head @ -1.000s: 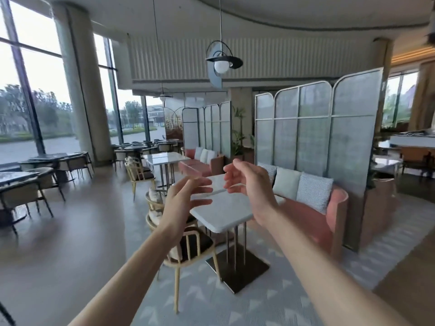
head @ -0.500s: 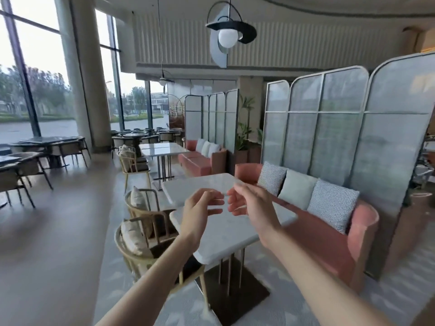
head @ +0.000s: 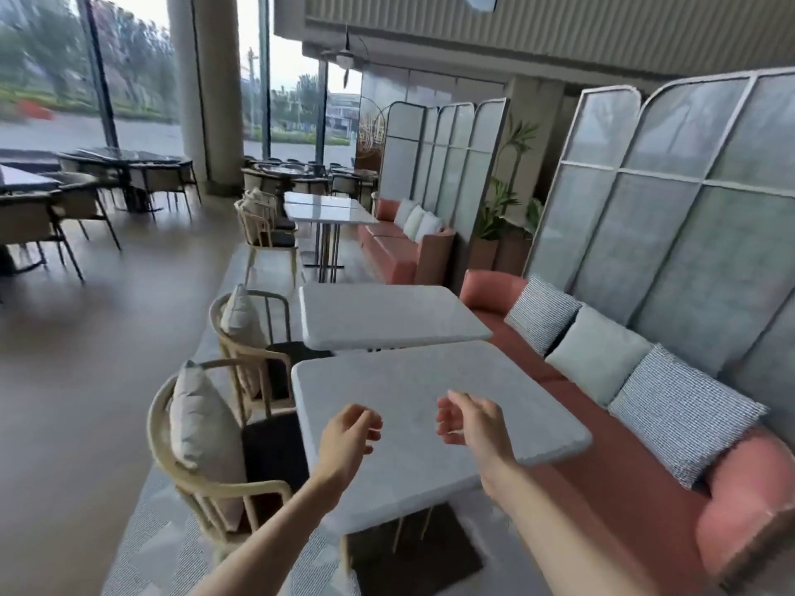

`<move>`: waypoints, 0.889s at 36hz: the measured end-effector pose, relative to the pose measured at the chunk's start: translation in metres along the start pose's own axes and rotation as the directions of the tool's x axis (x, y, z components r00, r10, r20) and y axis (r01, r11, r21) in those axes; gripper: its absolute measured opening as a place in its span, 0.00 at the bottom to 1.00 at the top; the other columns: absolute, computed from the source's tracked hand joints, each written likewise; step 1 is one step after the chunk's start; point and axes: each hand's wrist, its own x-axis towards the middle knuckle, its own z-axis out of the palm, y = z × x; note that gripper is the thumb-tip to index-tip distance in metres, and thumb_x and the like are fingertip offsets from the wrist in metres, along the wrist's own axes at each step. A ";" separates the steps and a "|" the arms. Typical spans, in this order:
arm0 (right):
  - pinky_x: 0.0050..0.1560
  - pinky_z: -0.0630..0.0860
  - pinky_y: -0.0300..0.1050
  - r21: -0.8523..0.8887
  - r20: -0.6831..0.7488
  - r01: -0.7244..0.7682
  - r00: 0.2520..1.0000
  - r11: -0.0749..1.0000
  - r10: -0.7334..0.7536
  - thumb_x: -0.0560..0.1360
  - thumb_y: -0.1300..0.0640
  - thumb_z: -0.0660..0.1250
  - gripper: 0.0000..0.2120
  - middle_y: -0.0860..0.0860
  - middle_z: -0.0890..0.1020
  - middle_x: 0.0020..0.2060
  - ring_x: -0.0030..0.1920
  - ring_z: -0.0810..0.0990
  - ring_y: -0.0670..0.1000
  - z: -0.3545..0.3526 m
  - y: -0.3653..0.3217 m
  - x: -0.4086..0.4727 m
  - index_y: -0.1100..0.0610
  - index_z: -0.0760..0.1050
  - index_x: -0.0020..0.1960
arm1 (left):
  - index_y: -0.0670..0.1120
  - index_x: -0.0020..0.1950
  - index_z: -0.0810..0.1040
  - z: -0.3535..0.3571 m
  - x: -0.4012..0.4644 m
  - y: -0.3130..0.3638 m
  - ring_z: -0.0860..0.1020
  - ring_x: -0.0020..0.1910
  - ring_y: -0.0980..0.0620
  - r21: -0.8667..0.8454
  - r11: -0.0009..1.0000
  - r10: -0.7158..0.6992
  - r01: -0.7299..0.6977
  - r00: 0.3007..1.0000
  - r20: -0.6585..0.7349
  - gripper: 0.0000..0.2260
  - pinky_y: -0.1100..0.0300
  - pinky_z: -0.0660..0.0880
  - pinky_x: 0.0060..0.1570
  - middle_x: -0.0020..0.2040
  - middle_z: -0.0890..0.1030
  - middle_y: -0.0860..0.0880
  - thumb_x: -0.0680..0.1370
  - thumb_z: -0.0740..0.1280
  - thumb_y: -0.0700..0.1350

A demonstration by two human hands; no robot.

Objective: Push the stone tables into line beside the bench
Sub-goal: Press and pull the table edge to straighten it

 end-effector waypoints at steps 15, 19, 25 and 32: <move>0.44 0.75 0.49 -0.245 0.247 -0.202 0.933 0.948 0.263 0.78 0.55 0.65 0.11 0.55 0.82 0.40 0.41 0.79 0.54 0.112 0.207 0.214 0.58 0.79 0.40 | 0.46 0.50 0.82 0.016 0.162 -0.189 0.78 0.47 0.51 0.355 0.909 -0.069 0.218 0.920 -0.386 0.09 0.58 0.71 0.47 0.47 0.81 0.50 0.79 0.64 0.47; 0.51 0.76 0.50 -0.453 0.314 -0.077 0.919 0.888 0.240 0.78 0.48 0.63 0.14 0.54 0.83 0.45 0.48 0.80 0.55 0.119 0.257 0.238 0.59 0.80 0.47 | 0.45 0.56 0.81 0.021 0.173 -0.243 0.76 0.56 0.50 0.471 0.845 -0.083 0.254 0.932 -0.353 0.12 0.53 0.72 0.57 0.56 0.79 0.48 0.80 0.62 0.50; 0.67 0.65 0.49 -0.691 0.523 0.396 0.851 0.604 0.041 0.80 0.48 0.61 0.16 0.51 0.75 0.64 0.66 0.71 0.53 0.115 0.338 0.256 0.54 0.76 0.62 | 0.46 0.68 0.74 0.036 0.184 -0.308 0.67 0.71 0.51 0.709 0.682 -0.032 0.177 0.976 -0.213 0.17 0.58 0.59 0.71 0.71 0.73 0.50 0.82 0.61 0.51; 0.71 0.64 0.55 -0.726 0.540 0.610 0.791 0.317 -0.287 0.75 0.48 0.61 0.21 0.54 0.76 0.67 0.68 0.73 0.56 0.108 0.395 0.245 0.55 0.75 0.64 | 0.42 0.70 0.74 0.063 0.187 -0.354 0.67 0.75 0.45 0.938 0.328 0.149 0.115 0.974 -0.171 0.25 0.46 0.59 0.75 0.73 0.72 0.45 0.77 0.60 0.55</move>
